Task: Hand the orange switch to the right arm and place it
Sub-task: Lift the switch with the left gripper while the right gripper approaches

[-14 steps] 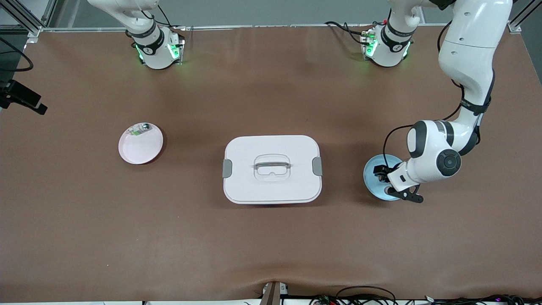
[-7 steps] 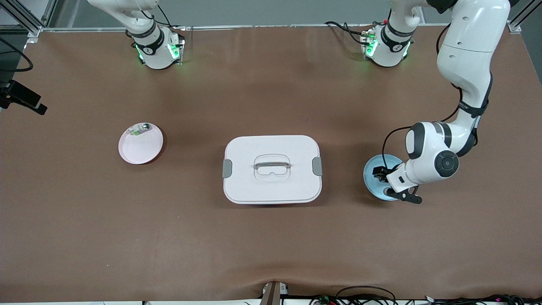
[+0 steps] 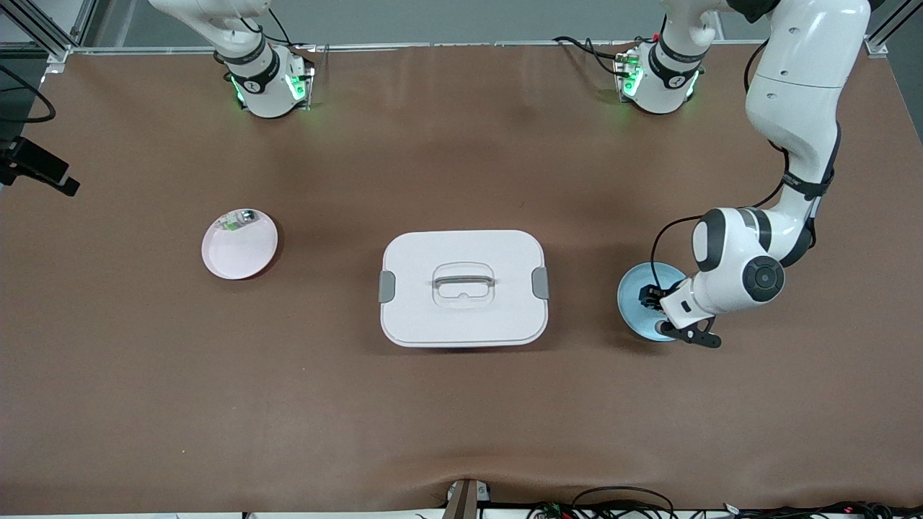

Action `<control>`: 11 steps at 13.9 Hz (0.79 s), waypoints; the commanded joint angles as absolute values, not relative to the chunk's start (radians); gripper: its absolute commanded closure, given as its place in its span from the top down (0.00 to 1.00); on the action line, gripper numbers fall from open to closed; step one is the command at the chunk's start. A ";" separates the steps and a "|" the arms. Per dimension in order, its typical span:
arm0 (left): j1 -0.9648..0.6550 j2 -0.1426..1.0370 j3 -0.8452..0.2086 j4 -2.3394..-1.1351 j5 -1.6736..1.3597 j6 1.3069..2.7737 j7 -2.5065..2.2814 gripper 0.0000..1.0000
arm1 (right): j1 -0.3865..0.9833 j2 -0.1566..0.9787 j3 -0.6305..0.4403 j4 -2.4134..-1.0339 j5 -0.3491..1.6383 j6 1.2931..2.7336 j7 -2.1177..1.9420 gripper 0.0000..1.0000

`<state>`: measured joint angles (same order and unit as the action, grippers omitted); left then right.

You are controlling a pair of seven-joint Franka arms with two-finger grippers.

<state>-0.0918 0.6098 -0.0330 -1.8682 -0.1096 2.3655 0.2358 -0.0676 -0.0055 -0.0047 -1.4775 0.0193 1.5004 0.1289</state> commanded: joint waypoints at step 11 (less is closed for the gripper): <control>-0.089 0.480 -0.037 -1.861 -0.132 2.214 0.033 0.35 | -0.089 -0.005 0.011 -1.471 0.018 1.502 0.137 1.00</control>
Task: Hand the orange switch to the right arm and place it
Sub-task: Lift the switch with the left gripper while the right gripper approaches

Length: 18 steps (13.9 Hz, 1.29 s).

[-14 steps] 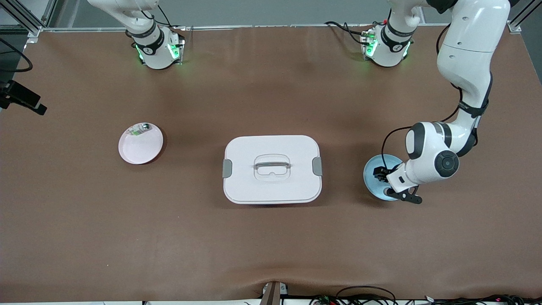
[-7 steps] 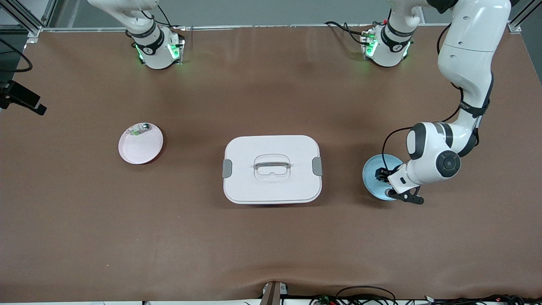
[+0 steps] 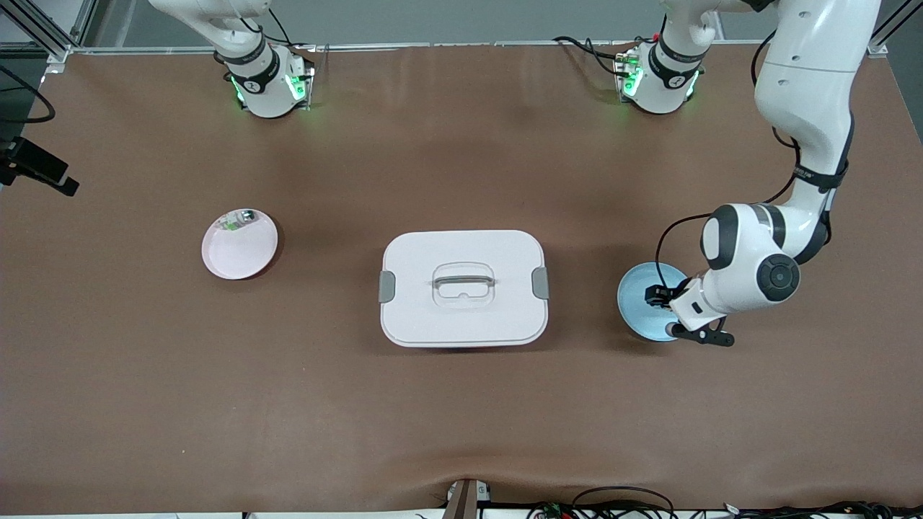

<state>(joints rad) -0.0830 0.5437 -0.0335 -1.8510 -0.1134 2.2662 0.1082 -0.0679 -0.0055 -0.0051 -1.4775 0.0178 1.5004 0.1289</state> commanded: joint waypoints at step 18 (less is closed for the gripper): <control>-0.090 0.313 -0.135 -1.503 -0.492 1.747 -0.931 0.35 | -0.060 -0.011 0.018 -1.505 0.285 1.437 0.234 1.00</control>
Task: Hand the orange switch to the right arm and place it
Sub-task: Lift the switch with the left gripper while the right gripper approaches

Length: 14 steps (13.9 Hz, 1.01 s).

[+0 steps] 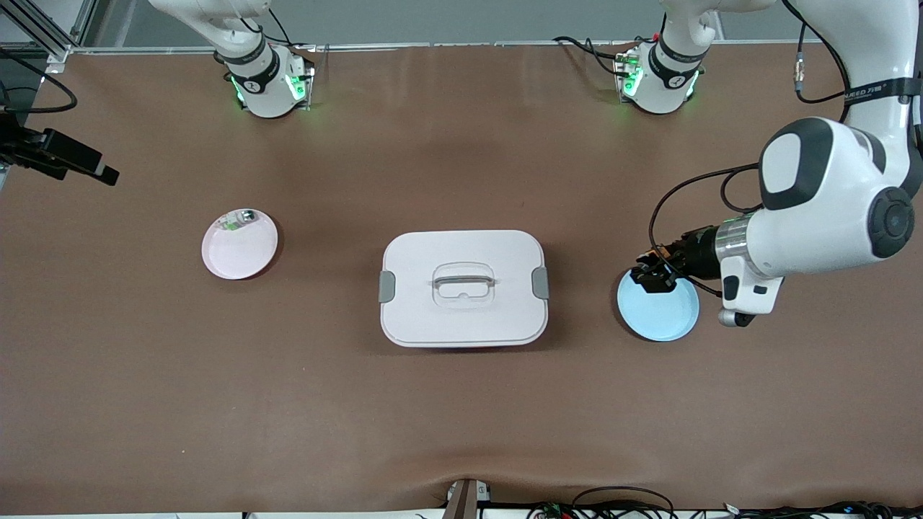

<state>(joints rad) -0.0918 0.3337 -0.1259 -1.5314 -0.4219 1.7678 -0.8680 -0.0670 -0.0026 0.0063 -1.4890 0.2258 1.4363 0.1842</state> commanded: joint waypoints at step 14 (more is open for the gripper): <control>-0.103 0.322 -0.455 -1.439 -0.588 1.914 -1.606 0.35 | 0.231 -0.219 0.020 -1.925 0.520 1.932 0.370 1.00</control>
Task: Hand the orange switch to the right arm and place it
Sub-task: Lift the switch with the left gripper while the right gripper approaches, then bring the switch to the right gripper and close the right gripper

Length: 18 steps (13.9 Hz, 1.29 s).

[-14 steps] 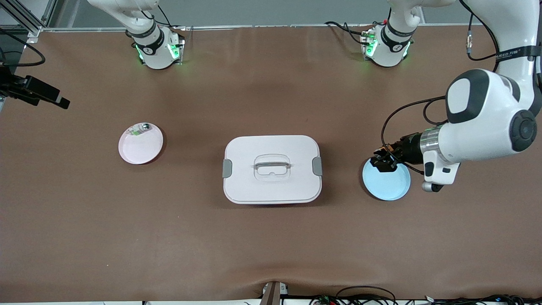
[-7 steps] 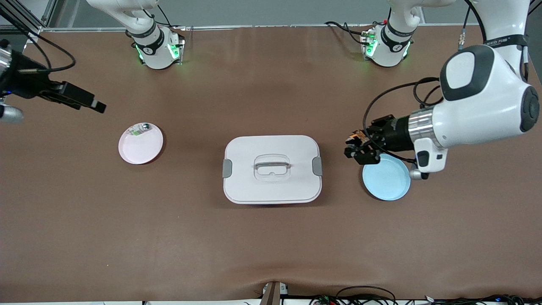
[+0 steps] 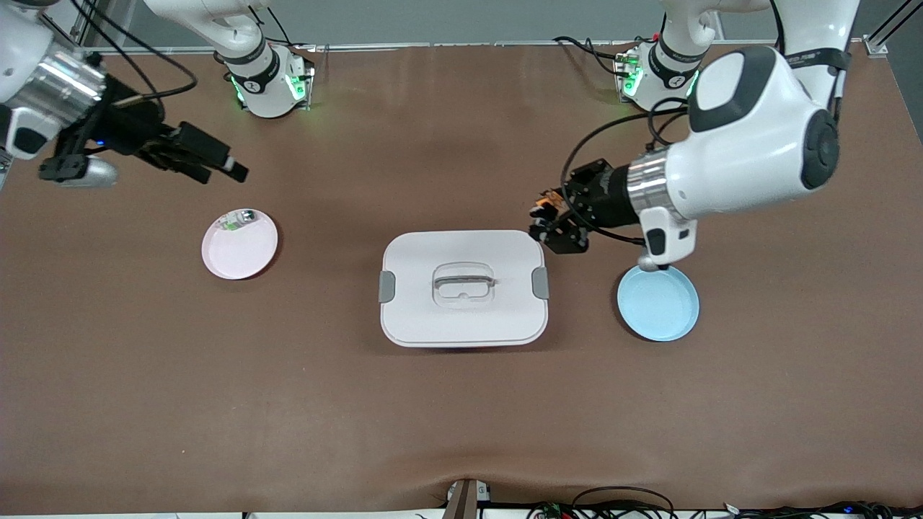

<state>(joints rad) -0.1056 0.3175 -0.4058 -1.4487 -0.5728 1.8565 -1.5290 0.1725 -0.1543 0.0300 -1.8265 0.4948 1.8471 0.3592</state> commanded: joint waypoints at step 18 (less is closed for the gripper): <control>-0.362 0.387 -0.499 -1.439 -0.555 2.192 -1.697 0.36 | 0.573 -0.202 0.020 -2.086 0.561 2.429 0.630 1.00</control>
<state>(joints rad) -0.3551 0.3899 -0.5013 -1.4484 -0.5690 2.1819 -1.6874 0.5160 -0.1863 0.0296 -2.0455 0.5453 2.3637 0.5708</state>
